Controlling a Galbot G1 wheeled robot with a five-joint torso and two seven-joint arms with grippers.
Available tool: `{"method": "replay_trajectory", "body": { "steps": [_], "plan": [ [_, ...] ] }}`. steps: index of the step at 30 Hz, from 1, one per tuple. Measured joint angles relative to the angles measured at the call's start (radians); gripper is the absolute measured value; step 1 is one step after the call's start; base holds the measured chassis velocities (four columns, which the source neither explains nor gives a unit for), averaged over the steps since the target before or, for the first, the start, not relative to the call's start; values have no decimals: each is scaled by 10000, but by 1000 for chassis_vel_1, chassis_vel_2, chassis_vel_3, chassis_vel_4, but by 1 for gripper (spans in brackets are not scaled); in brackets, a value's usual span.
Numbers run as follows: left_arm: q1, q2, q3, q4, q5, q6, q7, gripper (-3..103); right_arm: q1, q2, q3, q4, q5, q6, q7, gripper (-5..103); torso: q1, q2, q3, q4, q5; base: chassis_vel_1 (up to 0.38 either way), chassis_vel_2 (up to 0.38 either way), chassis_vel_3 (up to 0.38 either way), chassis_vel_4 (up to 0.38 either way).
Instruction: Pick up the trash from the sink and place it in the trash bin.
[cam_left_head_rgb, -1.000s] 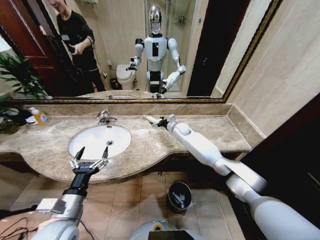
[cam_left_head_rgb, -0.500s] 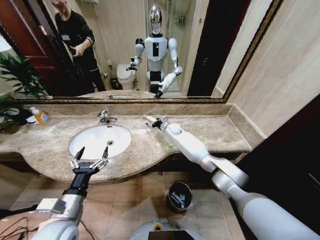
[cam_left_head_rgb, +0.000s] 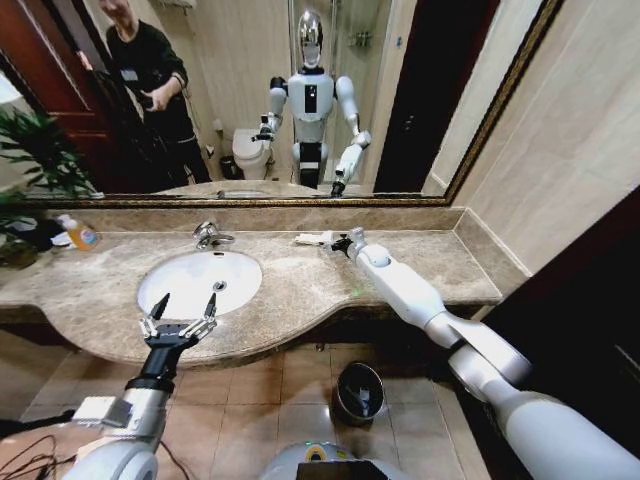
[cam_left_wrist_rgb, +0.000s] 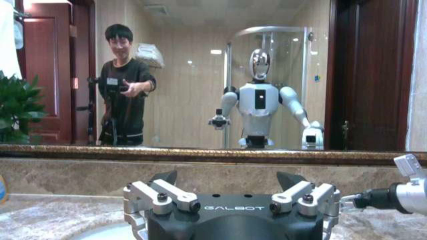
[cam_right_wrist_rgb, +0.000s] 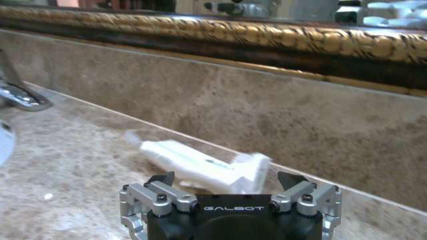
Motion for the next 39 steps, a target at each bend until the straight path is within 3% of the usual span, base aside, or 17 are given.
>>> {"method": "replay_trajectory", "body": {
  "steps": [6, 10, 11, 13, 14, 16, 20, 30, 39],
  "plan": [
    [0, 0, 0, 0, 0, 0, 0, 100, 168, -248, -254, 377, 63, -53, -289, 100, 0, 0, 0, -3, -1, 0, 0, 0, 0],
    [0, 0, 0, 0, 0, 0, 0, 100, 293, -173, -352, 5, 8, 433, -815, 100, 0, 0, 0, -1, 0, 0, 0, 0, 0],
    [0, 0, 0, 0, 0, 0, 0, 100, 301, -171, -378, -77, -100, 543, -1016, 100, 1, 0, 0, 0, 0, 0, 0, 0, 0],
    [0, 0, 0, 0, 0, 0, 0, 100, 323, -195, -411, -358, -763, 1033, -2119, 100, 1, -1, 0, -1, 0, 0, 0, 0, 0],
    [0, 0, 0, 0, 0, 0, 0, 100, 323, -195, -411, -358, -763, 1033, -2119, 100, 1, -1, 0, -1, 0, 0, 0, 0, 0],
    [0, 0, 0, 0, 0, 0, 0, 100, 362, -240, -415, -427, -1296, 1100, -3014, 100, 1, 0, 0, -2, 1, 0, 0, 0, 0],
    [0, 0, 0, 0, 0, 0, 0, 100, 519, -126, -516, -744, -1944, 1200, -3541, 100, 1, 0, 0, -3, 0, 0, 0, 0, 0],
    [0, 0, 0, 0, 0, 0, 0, 100, 830, 722, -647, -1470, -2119, 1158, -2573, 100, 0, 0, 0, 0, -2, 0, 0, 0, 0],
    [0, 0, 0, 0, 0, 0, 0, 100, 1068, 1010, -897, -1732, -2043, 714, -1848, 102, 1, 0, 0, -1, -1, 0, 0, 0, 0]
  ]
}}
